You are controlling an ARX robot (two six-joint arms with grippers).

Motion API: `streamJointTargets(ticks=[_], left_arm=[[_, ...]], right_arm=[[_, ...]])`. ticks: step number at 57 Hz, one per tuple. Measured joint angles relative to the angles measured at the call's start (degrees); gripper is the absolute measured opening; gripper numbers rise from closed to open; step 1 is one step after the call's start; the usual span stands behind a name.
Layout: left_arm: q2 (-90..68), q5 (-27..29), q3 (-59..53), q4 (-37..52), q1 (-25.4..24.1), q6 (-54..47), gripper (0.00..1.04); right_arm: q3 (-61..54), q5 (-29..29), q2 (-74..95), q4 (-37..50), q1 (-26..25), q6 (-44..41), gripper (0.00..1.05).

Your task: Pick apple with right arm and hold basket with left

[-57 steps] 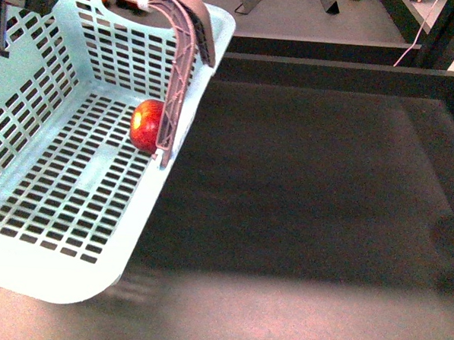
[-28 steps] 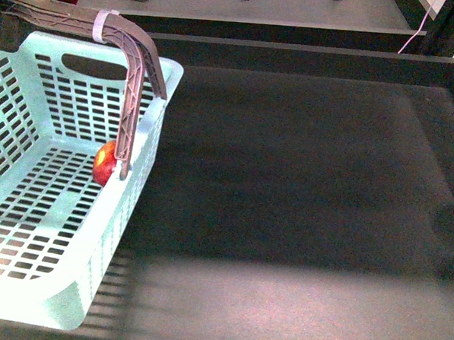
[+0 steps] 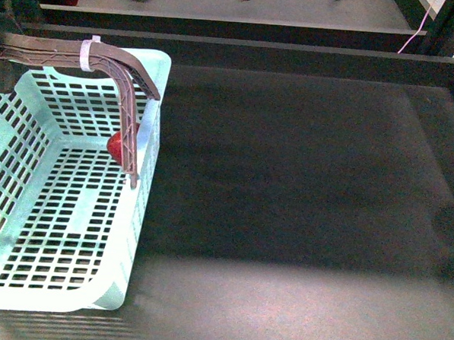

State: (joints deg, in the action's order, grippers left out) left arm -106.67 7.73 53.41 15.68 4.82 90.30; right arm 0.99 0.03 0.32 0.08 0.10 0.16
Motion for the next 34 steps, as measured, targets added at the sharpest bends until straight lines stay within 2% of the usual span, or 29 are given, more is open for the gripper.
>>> streamJointTargets(ticks=[5,19,25,27,34], left_arm=[[0.85,-0.26,-1.07,0.02,-0.15,0.55,0.32],[4.20,-0.92,-2.69,-3.06,0.48,1.11,0.69],[8.79,0.07,-2.89,-10.12,2.23,1.86,0.94],[10.03,0.70,-3.08,-11.74,2.60,2.12,0.99],[16.70,3.78,-4.92,-14.91,4.26,3.80,0.98]], right_arm=[[0.00,0.00,0.00,0.00,0.00,0.00,0.96],[0.00,0.00,0.00,0.00,0.00,0.00,0.96],[0.00,0.00,0.00,0.00,0.00,0.00,0.96],[0.00,0.00,0.00,0.00,0.00,0.00,0.96],[0.00,0.00,0.00,0.00,0.00,0.00,0.96]])
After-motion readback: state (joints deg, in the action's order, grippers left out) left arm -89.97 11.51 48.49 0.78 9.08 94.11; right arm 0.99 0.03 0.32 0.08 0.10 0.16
